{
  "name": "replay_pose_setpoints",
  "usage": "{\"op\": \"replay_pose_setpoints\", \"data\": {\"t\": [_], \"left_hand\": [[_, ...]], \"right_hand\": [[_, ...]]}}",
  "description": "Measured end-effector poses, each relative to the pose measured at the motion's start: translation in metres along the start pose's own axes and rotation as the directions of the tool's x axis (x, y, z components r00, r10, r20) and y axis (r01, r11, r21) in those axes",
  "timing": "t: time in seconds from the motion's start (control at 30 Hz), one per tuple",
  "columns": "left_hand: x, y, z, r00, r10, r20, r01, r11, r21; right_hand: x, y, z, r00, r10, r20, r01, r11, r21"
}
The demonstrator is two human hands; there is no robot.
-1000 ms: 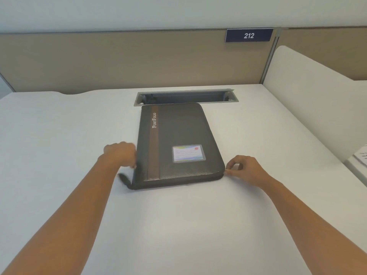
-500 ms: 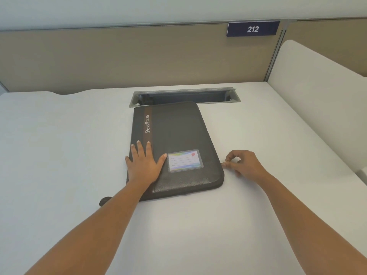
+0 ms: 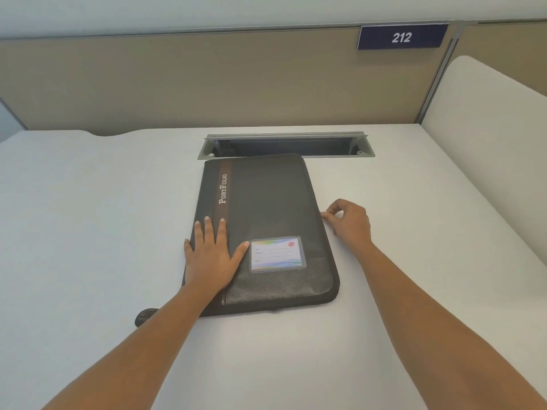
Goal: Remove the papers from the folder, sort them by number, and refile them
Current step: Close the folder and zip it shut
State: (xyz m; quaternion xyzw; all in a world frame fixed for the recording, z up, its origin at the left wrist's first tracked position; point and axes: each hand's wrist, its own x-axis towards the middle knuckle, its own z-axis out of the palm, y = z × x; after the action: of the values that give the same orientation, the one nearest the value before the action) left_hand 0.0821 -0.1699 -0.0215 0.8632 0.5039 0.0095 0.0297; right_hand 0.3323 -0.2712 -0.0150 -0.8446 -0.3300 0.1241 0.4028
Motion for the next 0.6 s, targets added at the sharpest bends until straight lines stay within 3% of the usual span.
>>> {"op": "replay_pose_setpoints", "data": {"t": [0.23,0.43,0.5,0.6], "left_hand": [[-0.001,-0.004,0.003,1.000,-0.007,-0.002,0.007,1.000,0.012],[0.004,-0.005,-0.008,1.000,-0.010,-0.026,0.010,1.000,-0.014],[0.021,-0.008,-0.015,0.995,-0.028,-0.095,0.022,0.998,-0.066],[0.062,-0.007,-0.021,0.995,-0.071,-0.063,0.062,0.988,-0.140]], "right_hand": [[0.043,-0.012,0.018,1.000,-0.003,-0.031,0.007,0.994,0.113],[0.065,-0.013,0.019,0.994,0.041,0.104,-0.072,0.945,0.319],[0.070,-0.011,0.017,0.988,0.032,0.150,-0.082,0.937,0.341],[0.074,-0.009,0.016,0.979,0.011,0.202,-0.084,0.930,0.357]]}}
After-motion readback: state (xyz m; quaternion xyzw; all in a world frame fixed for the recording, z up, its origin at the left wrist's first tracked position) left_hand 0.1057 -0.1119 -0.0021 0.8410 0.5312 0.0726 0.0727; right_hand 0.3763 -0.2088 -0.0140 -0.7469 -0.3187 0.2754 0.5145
